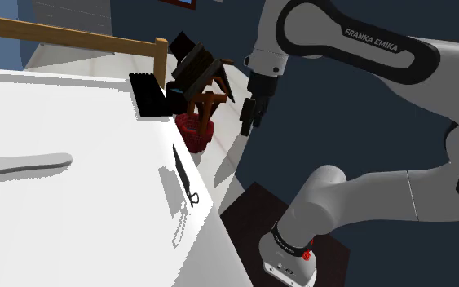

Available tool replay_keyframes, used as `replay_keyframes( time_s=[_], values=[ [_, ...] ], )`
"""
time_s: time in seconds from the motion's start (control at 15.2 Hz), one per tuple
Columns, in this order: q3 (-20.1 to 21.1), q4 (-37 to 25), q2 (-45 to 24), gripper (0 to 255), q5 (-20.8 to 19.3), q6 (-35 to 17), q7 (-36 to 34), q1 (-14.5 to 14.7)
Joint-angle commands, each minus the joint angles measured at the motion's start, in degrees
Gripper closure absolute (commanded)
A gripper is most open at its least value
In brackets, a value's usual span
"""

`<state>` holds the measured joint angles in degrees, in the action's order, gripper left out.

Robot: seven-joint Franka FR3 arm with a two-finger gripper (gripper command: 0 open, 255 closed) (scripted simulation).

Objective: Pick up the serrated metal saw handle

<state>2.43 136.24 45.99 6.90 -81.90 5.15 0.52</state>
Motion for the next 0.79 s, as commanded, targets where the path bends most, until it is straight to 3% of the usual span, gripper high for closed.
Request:
replay_keyframes(
  time_s=[0.0, 0.73],
  values=[
    [0.0, 0.0, 0.0, 0, 0.0, 0.0, 0.0, 0.0],
    [12.0, 9.2, -10.7, 0, 5.7, -24.8, -19.8, -3.4]
  ],
)
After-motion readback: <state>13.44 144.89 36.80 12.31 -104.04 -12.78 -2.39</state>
